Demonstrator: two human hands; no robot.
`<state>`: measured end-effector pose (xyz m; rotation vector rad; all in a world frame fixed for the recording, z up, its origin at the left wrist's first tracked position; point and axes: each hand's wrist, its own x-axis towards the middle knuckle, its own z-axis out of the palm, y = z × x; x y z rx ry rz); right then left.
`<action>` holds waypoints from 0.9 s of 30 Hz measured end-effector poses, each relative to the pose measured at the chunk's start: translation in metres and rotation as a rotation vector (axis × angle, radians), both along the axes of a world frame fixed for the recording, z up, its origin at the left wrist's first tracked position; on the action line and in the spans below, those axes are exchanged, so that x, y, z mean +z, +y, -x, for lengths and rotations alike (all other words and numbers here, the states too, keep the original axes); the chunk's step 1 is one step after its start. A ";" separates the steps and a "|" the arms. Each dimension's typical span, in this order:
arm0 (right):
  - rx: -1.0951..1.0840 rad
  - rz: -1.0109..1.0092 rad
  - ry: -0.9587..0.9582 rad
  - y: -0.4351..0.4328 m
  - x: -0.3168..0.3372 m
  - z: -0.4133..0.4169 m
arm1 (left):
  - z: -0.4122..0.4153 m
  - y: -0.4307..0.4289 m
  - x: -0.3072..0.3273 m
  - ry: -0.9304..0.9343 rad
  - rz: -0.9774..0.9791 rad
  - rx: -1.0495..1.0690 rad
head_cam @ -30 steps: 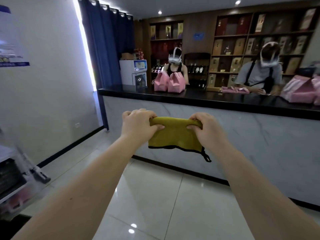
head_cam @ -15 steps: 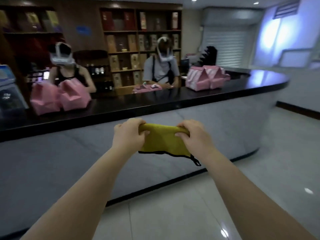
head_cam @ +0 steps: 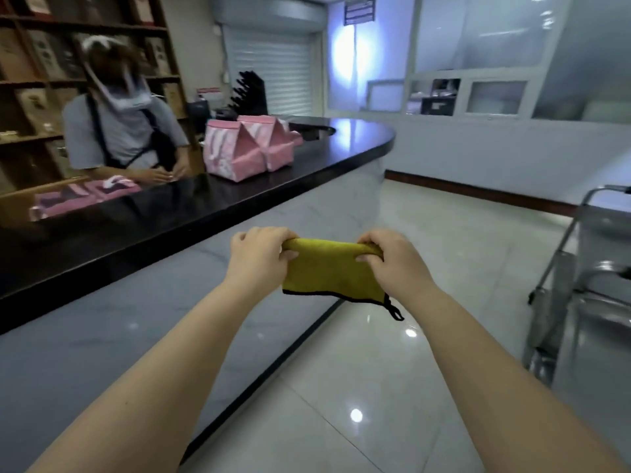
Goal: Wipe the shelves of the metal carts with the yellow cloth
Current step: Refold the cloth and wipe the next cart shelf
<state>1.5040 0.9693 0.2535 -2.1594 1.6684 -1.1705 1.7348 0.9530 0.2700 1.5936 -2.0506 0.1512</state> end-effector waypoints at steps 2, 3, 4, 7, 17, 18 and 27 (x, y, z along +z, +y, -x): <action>-0.080 -0.043 -0.005 -0.026 -0.009 0.027 | 0.026 -0.043 -0.009 -0.022 -0.001 -0.077; -0.125 -0.061 -0.003 -0.038 -0.015 0.040 | 0.041 -0.063 -0.015 -0.034 -0.008 -0.113; -0.169 -0.072 0.001 -0.048 -0.021 0.053 | 0.056 -0.083 -0.022 -0.042 -0.020 -0.150; -0.309 -0.091 0.012 -0.076 -0.041 0.090 | 0.103 -0.141 -0.046 -0.058 -0.059 -0.276; -0.815 -0.085 -0.044 -0.183 -0.061 0.202 | 0.284 -0.344 -0.062 0.037 -0.103 -0.764; -0.870 -0.088 -0.051 -0.190 -0.062 0.211 | 0.304 -0.358 -0.062 0.025 -0.097 -0.802; -1.263 -0.130 -0.043 -0.188 -0.102 0.296 | 0.468 -0.395 -0.104 -0.039 -0.149 -1.179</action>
